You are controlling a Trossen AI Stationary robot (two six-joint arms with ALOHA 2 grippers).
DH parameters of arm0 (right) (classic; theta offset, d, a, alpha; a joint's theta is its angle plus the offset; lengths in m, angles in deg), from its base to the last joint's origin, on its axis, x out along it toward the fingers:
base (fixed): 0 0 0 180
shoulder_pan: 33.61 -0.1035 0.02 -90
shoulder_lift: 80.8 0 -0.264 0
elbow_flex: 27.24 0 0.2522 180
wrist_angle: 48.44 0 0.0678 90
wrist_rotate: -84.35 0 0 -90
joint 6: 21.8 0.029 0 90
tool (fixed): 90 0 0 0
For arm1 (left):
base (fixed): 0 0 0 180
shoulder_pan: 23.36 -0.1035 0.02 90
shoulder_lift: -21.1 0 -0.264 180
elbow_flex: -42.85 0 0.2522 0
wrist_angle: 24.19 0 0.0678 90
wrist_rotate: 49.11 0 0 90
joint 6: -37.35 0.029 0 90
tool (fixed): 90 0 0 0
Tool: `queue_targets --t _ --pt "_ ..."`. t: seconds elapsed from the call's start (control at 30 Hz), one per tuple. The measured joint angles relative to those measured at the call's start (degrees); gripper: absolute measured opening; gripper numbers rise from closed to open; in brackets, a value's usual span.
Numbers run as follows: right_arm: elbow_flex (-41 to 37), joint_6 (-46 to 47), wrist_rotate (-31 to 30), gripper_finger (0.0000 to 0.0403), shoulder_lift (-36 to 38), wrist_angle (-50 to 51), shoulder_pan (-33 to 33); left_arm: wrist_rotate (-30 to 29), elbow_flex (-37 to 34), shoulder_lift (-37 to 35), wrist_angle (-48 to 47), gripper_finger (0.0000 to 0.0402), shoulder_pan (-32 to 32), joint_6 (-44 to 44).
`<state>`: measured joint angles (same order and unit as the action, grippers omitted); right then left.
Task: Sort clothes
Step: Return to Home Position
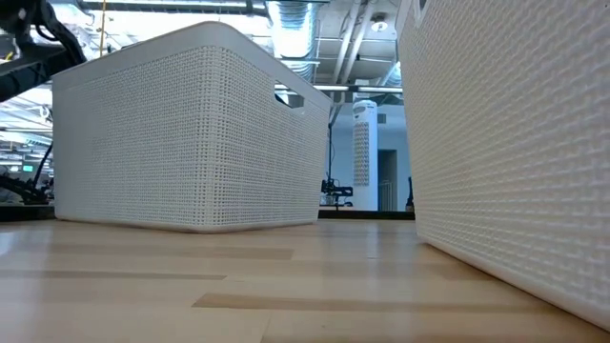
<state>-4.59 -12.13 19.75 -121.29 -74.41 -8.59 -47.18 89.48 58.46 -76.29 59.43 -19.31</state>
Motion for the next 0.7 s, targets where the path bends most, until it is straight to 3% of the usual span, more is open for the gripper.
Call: queue_targets --t 0.13,0.27,0.33,0.4,0.47,0.57,0.63,0.7 --pt "0.0 0.44 -0.01 0.0269 0.0 -0.01 0.0 0.95 4.47 2.11 6.93 0.0274 -3.3 13.25" --pt "0.0 0.41 -0.01 0.0269 0.0 0.0 0.0 3.93 5.44 5.69 29.66 0.0274 -5.41 37.92" --pt "0.0 -0.01 -0.01 0.0269 0.0 0.0 0.0 12.57 5.46 7.73 44.88 0.0274 -7.61 52.6" --pt "0.0 -0.63 -0.01 0.0269 0.0 0.01 0.0 26.07 5.57 10.37 59.03 0.0274 -9.91 65.98" --pt "0.0 -1.09 -0.01 0.0269 0.0 -0.02 0.0 36.95 5.57 12.98 67.98 0.0274 -11.54 75.85" --pt "0.0 -1.11 -0.01 0.0269 0.0 -0.17 0.0 39.23 5.57 14.4 68.49 0.0274 -13.66 82.81" --pt "0.0 -1.09 -0.01 0.0269 0.0 -0.15 -0.28 41.6 5.57 14.07 63.55 0.0274 -15.65 81.84" --pt "0.0 -1.1 -0.01 0.0269 -0.01 -0.1 -0.64 48.6 5.27 13.72 58.97 0.0274 -18.5 78.59"
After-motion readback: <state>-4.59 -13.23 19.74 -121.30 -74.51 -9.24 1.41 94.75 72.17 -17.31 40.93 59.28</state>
